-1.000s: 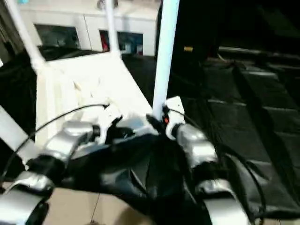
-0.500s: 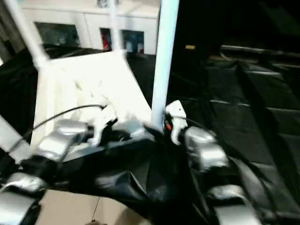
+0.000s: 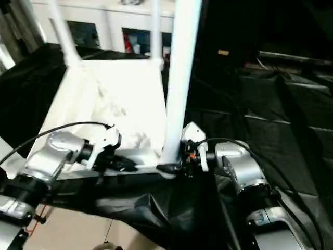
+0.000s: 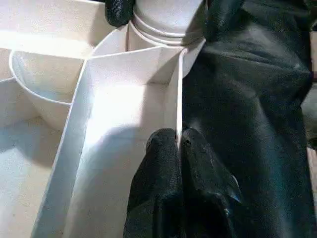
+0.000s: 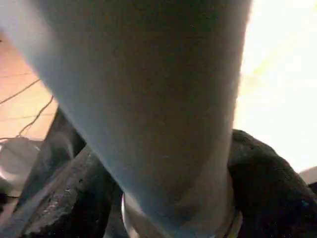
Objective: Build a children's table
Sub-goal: Rotate leg to tighten
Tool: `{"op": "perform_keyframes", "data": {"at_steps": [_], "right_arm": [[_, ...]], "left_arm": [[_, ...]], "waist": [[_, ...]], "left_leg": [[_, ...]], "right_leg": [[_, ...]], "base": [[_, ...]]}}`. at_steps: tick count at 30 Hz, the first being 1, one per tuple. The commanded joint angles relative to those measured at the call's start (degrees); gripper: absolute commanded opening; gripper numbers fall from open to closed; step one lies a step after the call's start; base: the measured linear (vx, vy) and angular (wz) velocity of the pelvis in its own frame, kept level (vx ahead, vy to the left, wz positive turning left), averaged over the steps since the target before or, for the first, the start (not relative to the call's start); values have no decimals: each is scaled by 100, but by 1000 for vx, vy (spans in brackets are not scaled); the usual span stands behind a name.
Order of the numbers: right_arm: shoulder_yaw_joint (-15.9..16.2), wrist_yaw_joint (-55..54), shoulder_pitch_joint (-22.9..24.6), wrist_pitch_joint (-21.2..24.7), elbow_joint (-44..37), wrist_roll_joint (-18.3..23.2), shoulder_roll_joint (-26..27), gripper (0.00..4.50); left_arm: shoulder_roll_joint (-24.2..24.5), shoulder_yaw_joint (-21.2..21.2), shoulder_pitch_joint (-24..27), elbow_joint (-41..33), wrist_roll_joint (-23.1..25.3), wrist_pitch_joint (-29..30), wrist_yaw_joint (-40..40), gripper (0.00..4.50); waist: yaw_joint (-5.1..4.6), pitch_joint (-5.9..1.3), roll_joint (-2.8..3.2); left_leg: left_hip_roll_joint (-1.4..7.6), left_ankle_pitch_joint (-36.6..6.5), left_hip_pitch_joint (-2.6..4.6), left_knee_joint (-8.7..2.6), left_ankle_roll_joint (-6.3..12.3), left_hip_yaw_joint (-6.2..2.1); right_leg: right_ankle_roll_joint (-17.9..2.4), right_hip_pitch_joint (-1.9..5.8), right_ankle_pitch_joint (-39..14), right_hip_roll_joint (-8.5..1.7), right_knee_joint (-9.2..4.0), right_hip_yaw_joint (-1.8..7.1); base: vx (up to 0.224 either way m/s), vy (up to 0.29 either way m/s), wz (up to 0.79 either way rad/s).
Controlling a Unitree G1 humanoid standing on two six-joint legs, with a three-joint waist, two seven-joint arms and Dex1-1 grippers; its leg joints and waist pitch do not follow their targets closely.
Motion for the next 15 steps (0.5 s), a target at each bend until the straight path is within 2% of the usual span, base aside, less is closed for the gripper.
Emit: {"op": "perform_keyframes", "data": {"at_steps": [1,2,3,7,10,12,13,14,15], "right_arm": [[191,121,11,94,-153,11,51,304],[191,121,11,94,-153,11,51,304],[219,154,54,193,-205,39,79,284],[264,53,154,265,-272,73,153,267],[94,-504,200,254,-171,51,399,263],[-79,-1297,141,194,102,-77,696,259],[-163,-1714,101,216,243,-134,853,257],[-206,-1930,79,208,318,-159,942,257],[-243,-2113,61,201,382,-180,1017,256]], "left_arm": [[-116,-150,-44,-260,-229,-21,-213,0],[-116,-150,-44,-260,-229,-21,-213,0],[-136,-137,-39,-263,-229,10,-142,0],[-242,-50,-65,-223,-242,97,72,0],[-473,117,-182,-73,-230,190,545,0],[-680,210,-320,94,-185,231,1007,0],[-786,247,-389,177,-160,233,1227,0],[-851,270,-430,229,-143,252,1364,0],[-906,290,-465,274,-129,268,1481,0]], "waist": [[-9,-382,-14],[-6,-386,-21],[-4,-388,-30],[8,-393,-18],[5,-384,-28],[-17,-361,-29],[-55,-337,-36],[-55,-337,-36],[-109,-332,-46]], "left_leg": [[183,-1114,55,-351,294,-25],[178,-1074,47,-348,297,-23],[172,-1021,37,-346,307,-25],[174,-973,39,-340,316,-23],[165,-1020,46,-340,266,-19],[150,-1153,46,-352,223,-21],[121,-1302,73,-362,110,-36],[121,-1302,73,-362,110,-36],[113,-1400,68,-385,43,-63]], "right_leg": [[-1148,303,-1436,-456,-385,270],[-1153,307,-1367,-452,-374,272],[-1144,318,-1313,-450,-368,270],[-1146,311,-1247,-451,-362,270],[-1145,303,-1319,-456,-378,271],[-1039,296,-1698,-461,-424,266],[-891,270,-2180,-467,-488,260],[-891,270,-2180,-467,-488,260],[-739,289,-2547,-479,-512,246]], "base": [[0,0,0],[0,0,0],[0,0,0],[0,0,0],[0,0,0],[0,0,0],[0,0,0],[0,0,0],[0,0,0]]}}
